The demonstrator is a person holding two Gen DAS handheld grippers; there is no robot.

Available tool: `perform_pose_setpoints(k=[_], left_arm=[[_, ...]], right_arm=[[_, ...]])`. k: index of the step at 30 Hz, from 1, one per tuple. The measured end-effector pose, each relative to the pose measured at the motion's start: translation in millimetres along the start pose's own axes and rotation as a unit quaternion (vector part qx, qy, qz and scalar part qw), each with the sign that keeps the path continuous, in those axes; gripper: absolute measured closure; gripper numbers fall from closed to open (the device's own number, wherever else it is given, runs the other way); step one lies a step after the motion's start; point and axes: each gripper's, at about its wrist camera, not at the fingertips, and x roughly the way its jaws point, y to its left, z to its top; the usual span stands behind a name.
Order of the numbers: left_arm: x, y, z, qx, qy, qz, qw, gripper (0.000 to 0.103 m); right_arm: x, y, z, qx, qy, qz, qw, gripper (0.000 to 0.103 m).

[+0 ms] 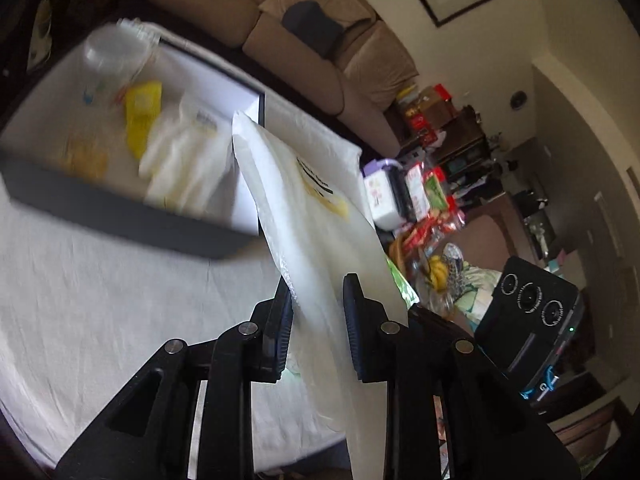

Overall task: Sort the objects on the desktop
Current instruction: 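Carry the white glove into the black box with the left tool and release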

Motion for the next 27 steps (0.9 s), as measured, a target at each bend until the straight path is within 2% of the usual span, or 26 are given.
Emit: perform_pose_setpoints(k=[5,8,11,13,15,16,18,21,22,25,27], left_arm=[[34,17,82,0.009,0.001,0.029,0.9995,0.082],[65,38,122,0.010,0.010,0.042,0.9990,0.082],[105,63,143,-0.006,0.029,0.055,0.9980,0.082],[135,88,149,-0.024,0.067,0.092,0.9932,0.075],[160,110,144,-0.036,0.116,0.143,0.9823,0.075],[165,116,140,-0.033,0.129,0.152,0.9794,0.074],[163,120,134,-0.015,0.132,0.153,0.9792,0.072],[144,116,136,0.024,0.097,0.188,0.9770,0.066],[142,115,136,0.030,0.092,0.192,0.9766,0.066],[145,102,134,0.050,0.100,0.191,0.9752,0.066],[158,82,130,0.090,0.116,0.208,0.9672,0.066]], right_arm=[[53,-34,70,0.005,-0.006,-0.028,1.000,0.076],[85,-60,93,0.010,-0.005,-0.058,0.998,0.075],[117,-85,108,0.013,0.000,-0.087,0.996,0.076],[147,-106,111,0.019,0.029,-0.115,0.993,0.076],[174,-124,109,0.019,0.082,-0.154,0.985,0.076],[182,-130,106,0.017,0.104,-0.177,0.978,0.075],[178,-131,103,0.006,0.115,-0.197,0.974,0.074],[143,-116,96,-0.042,0.077,-0.193,0.977,0.051],[132,-114,93,-0.050,0.068,-0.193,0.978,0.048],[109,-112,89,-0.049,0.056,-0.190,0.979,0.049],[96,-109,86,-0.050,0.050,-0.190,0.979,0.049]])
